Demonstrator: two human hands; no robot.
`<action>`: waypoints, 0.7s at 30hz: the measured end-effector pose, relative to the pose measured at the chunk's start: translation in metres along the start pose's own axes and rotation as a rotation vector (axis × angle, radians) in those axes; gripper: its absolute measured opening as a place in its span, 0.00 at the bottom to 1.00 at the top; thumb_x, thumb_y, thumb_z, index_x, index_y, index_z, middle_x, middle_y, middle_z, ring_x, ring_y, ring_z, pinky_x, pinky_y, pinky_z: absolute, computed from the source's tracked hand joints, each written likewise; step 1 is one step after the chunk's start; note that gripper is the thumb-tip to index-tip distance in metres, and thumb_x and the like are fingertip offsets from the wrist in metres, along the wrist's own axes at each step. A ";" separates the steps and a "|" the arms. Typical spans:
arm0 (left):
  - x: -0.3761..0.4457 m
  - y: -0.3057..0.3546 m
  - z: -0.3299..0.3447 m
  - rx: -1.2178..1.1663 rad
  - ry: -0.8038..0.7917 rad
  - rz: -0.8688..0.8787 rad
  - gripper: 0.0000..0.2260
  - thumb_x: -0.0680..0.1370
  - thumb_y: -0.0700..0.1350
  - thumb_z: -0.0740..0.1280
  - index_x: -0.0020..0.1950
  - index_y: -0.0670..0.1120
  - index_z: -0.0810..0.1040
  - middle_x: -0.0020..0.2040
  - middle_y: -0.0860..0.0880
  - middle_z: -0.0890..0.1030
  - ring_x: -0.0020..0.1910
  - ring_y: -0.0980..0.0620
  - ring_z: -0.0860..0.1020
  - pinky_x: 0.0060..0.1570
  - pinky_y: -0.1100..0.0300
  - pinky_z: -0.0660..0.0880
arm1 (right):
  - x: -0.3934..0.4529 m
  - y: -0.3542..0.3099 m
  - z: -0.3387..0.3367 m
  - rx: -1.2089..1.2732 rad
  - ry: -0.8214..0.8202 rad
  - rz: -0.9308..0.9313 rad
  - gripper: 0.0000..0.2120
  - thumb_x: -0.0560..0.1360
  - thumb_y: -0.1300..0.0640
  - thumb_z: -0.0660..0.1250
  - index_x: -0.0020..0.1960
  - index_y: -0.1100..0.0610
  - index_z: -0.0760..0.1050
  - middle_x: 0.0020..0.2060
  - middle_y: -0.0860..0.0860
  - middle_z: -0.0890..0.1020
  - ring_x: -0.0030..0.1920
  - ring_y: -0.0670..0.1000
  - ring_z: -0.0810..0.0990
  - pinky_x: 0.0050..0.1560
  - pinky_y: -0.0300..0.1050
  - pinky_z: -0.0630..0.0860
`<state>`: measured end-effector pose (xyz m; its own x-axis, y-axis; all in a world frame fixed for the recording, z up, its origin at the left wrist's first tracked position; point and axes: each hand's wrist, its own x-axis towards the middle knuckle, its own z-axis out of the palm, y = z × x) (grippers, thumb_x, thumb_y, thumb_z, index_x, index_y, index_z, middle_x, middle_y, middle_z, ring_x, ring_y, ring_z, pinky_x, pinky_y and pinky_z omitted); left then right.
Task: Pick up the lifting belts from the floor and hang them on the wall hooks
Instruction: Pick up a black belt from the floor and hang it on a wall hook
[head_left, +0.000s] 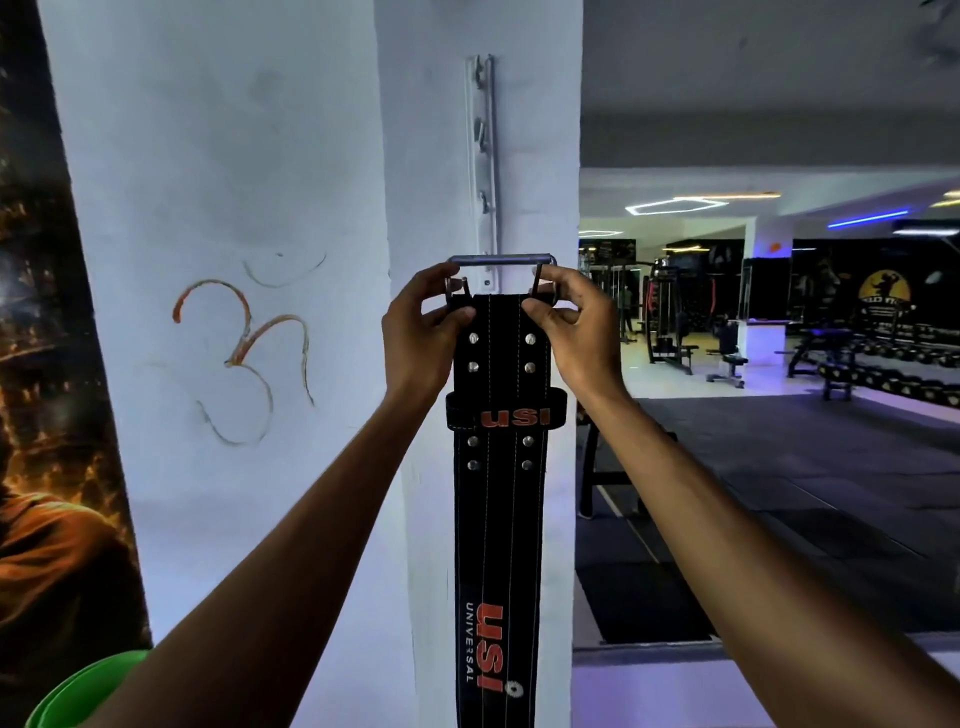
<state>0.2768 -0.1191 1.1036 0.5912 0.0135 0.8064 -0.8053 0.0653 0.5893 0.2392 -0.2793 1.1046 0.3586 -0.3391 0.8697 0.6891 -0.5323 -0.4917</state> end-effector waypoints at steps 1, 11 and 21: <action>0.009 -0.008 0.001 -0.003 0.006 0.009 0.22 0.73 0.29 0.69 0.66 0.41 0.77 0.54 0.46 0.81 0.42 0.67 0.83 0.48 0.66 0.81 | 0.006 0.008 0.006 0.004 0.008 -0.007 0.16 0.72 0.64 0.72 0.59 0.57 0.78 0.46 0.47 0.81 0.43 0.31 0.79 0.46 0.35 0.80; 0.069 -0.058 0.019 0.024 0.020 0.040 0.20 0.73 0.31 0.70 0.64 0.41 0.79 0.52 0.49 0.81 0.44 0.67 0.82 0.52 0.60 0.83 | 0.058 0.065 0.043 0.025 0.019 -0.006 0.15 0.72 0.63 0.72 0.59 0.56 0.78 0.48 0.45 0.82 0.50 0.42 0.80 0.45 0.29 0.76; 0.090 -0.090 0.027 0.001 -0.020 -0.044 0.19 0.71 0.35 0.73 0.60 0.49 0.81 0.53 0.44 0.84 0.53 0.44 0.84 0.52 0.46 0.83 | 0.071 0.099 0.051 0.052 0.001 0.025 0.13 0.73 0.62 0.71 0.56 0.55 0.77 0.51 0.49 0.82 0.52 0.50 0.82 0.54 0.42 0.79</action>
<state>0.4018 -0.1506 1.1247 0.6249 -0.0098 0.7806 -0.7787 0.0645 0.6241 0.3649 -0.3171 1.1198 0.3759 -0.3524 0.8570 0.7116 -0.4827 -0.5106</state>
